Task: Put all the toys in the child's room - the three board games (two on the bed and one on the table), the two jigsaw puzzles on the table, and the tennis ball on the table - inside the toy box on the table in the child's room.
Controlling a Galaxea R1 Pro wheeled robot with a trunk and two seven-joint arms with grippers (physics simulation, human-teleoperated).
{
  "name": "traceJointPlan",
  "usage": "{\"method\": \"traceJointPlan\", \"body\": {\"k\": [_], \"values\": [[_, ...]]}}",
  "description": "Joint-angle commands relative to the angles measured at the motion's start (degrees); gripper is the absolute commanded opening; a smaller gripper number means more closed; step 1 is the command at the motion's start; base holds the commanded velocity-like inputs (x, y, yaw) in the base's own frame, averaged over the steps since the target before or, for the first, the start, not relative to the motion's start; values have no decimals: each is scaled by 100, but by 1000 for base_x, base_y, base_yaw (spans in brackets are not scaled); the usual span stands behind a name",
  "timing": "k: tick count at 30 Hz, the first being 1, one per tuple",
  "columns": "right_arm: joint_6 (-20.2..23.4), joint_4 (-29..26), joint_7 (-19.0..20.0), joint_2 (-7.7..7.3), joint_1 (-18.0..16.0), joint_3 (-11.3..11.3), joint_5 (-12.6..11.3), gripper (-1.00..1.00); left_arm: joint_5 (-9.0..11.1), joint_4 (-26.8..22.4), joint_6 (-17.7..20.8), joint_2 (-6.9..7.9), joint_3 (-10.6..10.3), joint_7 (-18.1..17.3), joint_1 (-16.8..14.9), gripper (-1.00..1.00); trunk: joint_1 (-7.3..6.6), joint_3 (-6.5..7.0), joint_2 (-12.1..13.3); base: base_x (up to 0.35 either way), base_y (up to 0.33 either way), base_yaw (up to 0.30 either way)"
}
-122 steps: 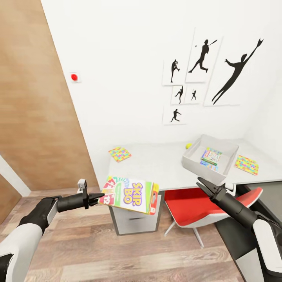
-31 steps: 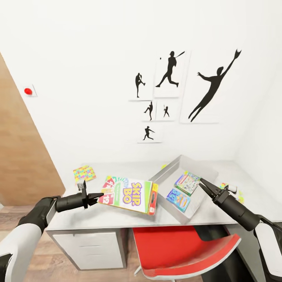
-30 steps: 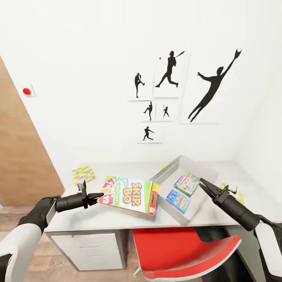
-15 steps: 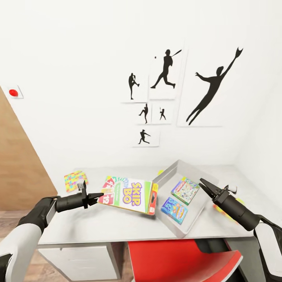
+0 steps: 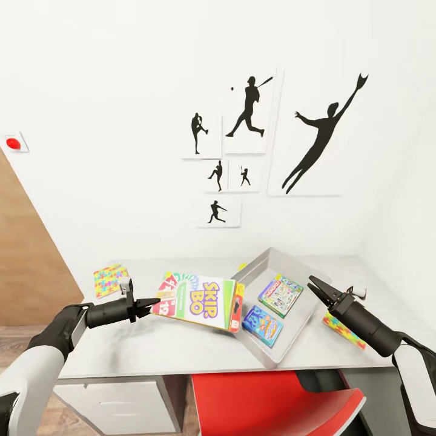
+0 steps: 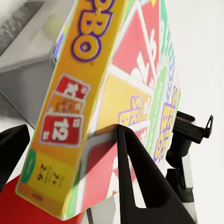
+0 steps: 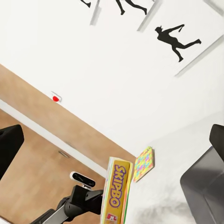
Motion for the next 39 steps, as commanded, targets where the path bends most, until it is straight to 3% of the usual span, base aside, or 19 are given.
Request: {"method": "traceJointPlan", "body": {"k": [1, 25, 32, 35, 38, 39], "values": [[30, 3, 10, 0, -6, -5, -8, 100, -4, 0, 49, 0, 6, -6, -5, -100, 3, -12, -12, 0, -2, 0], [67, 0, -17, -8, -6, -19, -8, 100, 36, 0, 103, -23, 28, 15, -7, -100, 3, -12, -12, 0, 0, 0], [73, 0, -17, -74, -6, -113, -16, 100, 41, -5, 146, -71, 157, 28, -9, -100, 3, -12, -12, 0, 0, 0], [74, 4, -12, -143, -6, -129, -20, 100, 49, -49, 165, -160, 269, 31, -51, -100, 3, -12, -12, 0, 0, 0], [74, 7, -9, -188, -6, -151, -23, 100, 55, -244, 177, -337, 484, 45, -118, -100, 3, -12, -12, 0, 0, 0], [74, 8, -9, -203, -6, -170, -24, 100, 56, -418, 188, -469, 615, 89, -139, -100, 3, -12, -12, 0, 0, 0]]}}
